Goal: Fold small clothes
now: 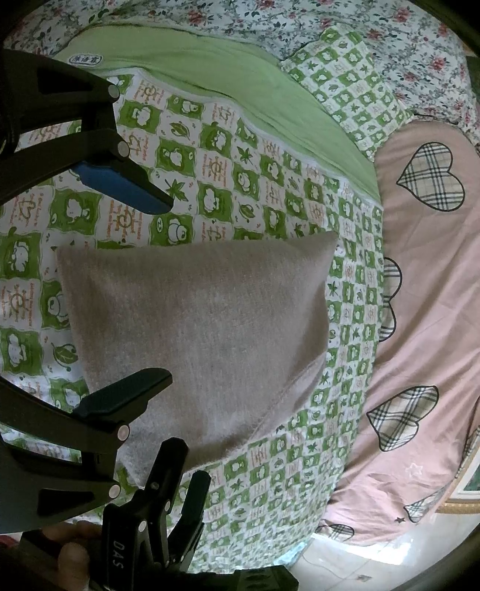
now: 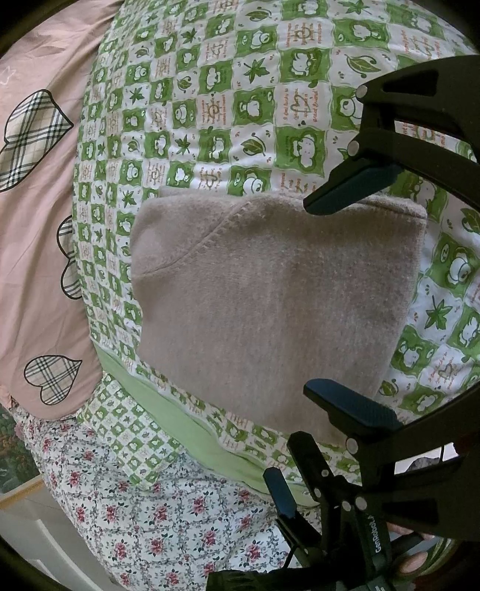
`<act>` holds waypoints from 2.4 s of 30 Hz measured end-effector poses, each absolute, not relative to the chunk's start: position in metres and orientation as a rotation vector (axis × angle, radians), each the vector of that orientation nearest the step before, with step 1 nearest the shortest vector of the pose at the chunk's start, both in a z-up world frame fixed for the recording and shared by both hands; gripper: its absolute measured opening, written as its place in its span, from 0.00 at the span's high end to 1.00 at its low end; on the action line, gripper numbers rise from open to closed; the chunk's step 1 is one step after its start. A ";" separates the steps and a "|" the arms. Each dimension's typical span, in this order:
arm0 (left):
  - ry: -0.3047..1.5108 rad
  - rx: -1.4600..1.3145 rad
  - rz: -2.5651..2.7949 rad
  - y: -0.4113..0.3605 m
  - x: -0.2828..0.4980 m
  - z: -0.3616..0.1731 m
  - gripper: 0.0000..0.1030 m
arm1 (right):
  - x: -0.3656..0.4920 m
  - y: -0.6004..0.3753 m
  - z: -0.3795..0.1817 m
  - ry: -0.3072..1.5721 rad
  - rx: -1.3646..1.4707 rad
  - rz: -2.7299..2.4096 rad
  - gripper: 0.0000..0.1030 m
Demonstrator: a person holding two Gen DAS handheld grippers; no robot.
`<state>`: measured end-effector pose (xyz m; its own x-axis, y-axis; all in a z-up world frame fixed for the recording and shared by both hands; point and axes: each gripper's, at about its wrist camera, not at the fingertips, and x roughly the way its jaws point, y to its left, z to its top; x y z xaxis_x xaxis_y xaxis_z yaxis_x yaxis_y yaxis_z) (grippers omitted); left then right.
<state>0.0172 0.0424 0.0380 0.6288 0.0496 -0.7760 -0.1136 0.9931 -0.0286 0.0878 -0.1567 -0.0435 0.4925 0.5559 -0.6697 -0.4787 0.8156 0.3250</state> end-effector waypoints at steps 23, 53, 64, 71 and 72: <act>0.886 -0.072 0.095 0.041 0.017 0.039 0.17 | 0.086 -0.154 -0.041 0.851 0.106 0.627 0.12; 0.902 -0.051 0.113 0.049 0.033 0.033 0.17 | 0.103 -0.156 -0.036 0.832 0.118 0.622 0.12; 0.903 -0.049 0.113 0.051 0.038 0.033 0.17 | 0.106 -0.155 -0.037 0.833 0.120 0.623 0.12; 0.895 -0.044 0.113 0.051 0.038 0.035 0.17 | 0.106 -0.155 -0.037 0.834 0.122 0.623 0.12; 0.894 -0.045 0.112 0.051 0.038 0.035 0.17 | 0.106 -0.155 -0.037 0.833 0.121 0.624 0.12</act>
<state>0.0380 0.0508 0.0351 0.6212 0.0783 -0.7798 -0.1163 0.9932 0.0071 0.1059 -0.1547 -0.0371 0.5061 0.5616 -0.6546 -0.4694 0.8160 0.3373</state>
